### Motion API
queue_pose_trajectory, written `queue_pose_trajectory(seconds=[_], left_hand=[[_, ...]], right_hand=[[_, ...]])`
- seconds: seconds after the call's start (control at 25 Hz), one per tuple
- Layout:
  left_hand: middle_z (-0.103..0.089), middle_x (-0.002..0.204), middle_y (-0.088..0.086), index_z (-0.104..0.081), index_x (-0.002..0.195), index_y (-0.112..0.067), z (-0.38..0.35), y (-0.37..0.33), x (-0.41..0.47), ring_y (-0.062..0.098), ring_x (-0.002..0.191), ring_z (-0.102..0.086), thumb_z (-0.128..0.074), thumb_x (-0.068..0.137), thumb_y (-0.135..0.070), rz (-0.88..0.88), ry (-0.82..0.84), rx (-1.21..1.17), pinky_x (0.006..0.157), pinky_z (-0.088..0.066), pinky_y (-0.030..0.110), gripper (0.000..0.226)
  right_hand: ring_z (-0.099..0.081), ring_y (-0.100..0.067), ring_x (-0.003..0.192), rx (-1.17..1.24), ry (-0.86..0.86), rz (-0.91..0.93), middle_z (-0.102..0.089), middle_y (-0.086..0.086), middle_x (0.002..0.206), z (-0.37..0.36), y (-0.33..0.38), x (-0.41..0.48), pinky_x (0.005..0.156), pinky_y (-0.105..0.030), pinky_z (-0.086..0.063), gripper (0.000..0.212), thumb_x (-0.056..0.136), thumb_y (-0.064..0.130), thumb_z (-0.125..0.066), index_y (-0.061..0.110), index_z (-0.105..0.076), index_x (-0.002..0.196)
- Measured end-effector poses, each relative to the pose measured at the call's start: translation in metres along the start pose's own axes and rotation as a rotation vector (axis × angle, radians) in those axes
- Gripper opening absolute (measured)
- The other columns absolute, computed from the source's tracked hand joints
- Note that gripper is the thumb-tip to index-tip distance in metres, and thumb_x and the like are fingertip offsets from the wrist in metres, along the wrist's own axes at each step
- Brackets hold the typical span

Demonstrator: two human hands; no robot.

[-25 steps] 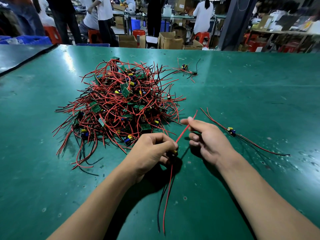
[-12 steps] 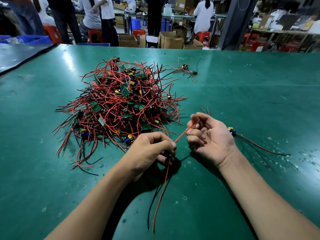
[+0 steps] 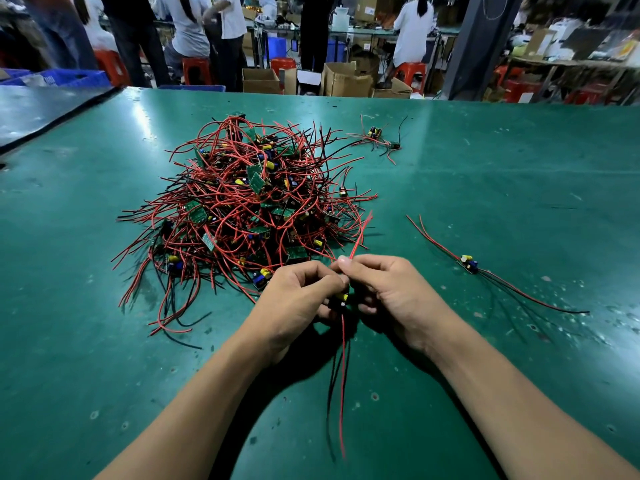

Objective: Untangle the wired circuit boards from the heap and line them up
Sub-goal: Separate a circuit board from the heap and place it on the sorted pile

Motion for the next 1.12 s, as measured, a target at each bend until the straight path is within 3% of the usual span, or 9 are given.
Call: queue_pose_trajectory(seconds=[0.24,0.48,0.76,0.84,0.96,1.12], left_hand=[[-0.060,0.064,0.003,-0.061,0.065,-0.011,-0.004,-0.003,0.000,0.014,0.055,-0.056,-0.063,0.089,-0.001,-0.032,0.077,0.083,0.053,-0.050,0.022,0.026],[-0.062,0.066,0.000,-0.063,0.060,-0.018,-0.009,-0.005,-0.002,0.011,0.057,-0.056,-0.067,0.087,-0.005,-0.039,0.149,0.154,0.053,-0.048,0.020,0.030],[-0.060,0.062,-0.002,-0.062,0.062,-0.014,-0.009,-0.005,-0.003,0.010,0.056,-0.056,-0.066,0.088,-0.004,-0.033,0.161,0.138,0.053,-0.050,0.022,0.028],[-0.060,0.062,-0.002,-0.062,0.065,-0.012,-0.009,-0.005,-0.003,0.011,0.056,-0.056,-0.066,0.088,-0.003,-0.030,0.167,0.133,0.053,-0.050,0.022,0.025],[-0.059,0.062,0.001,-0.061,0.070,-0.006,-0.010,-0.007,-0.004,0.012,0.056,-0.057,-0.066,0.087,-0.002,-0.025,0.178,0.138,0.052,-0.049,0.021,0.018],[-0.060,0.064,0.008,-0.060,0.072,-0.003,-0.011,-0.006,-0.004,0.018,0.056,-0.061,-0.065,0.087,-0.001,-0.016,0.189,0.128,0.052,-0.050,0.023,0.016]], right_hand=[[-0.027,-0.005,0.040,0.013,-0.137,0.025,-0.037,0.007,0.054,0.012,0.004,0.002,0.037,-0.015,-0.022,0.019,0.094,0.024,-0.068,0.011,-0.076,0.082],[-0.028,-0.006,0.040,0.058,-0.396,0.106,-0.046,0.004,0.060,0.040,0.011,0.006,0.037,-0.018,-0.022,0.024,0.093,0.019,-0.069,-0.005,-0.069,0.089],[-0.028,-0.005,0.038,0.216,-0.529,0.207,-0.055,0.004,0.068,0.050,0.017,0.011,0.036,-0.016,-0.025,0.011,0.093,0.012,-0.069,0.006,-0.065,0.085],[-0.029,-0.004,0.037,0.274,-0.515,0.170,-0.056,0.005,0.062,0.050,0.017,0.012,0.035,-0.017,-0.024,0.017,0.096,0.017,-0.065,0.006,-0.064,0.082],[-0.025,-0.004,0.031,0.501,-0.425,-0.012,-0.041,0.005,0.051,0.048,0.013,0.015,0.031,-0.017,-0.019,0.031,0.099,0.021,-0.058,0.009,-0.058,0.070],[-0.019,-0.005,0.025,0.842,-0.264,-0.245,-0.025,0.005,0.052,0.041,0.008,0.015,0.025,-0.017,-0.015,0.029,0.082,0.007,-0.057,0.012,-0.044,0.057]])
Point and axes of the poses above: each hand's wrist, its own x-axis towards the middle knuckle, its own z-axis out of the back of the hand, y = z × x, the point moved 6 cm from there along x, towards the middle knuckle
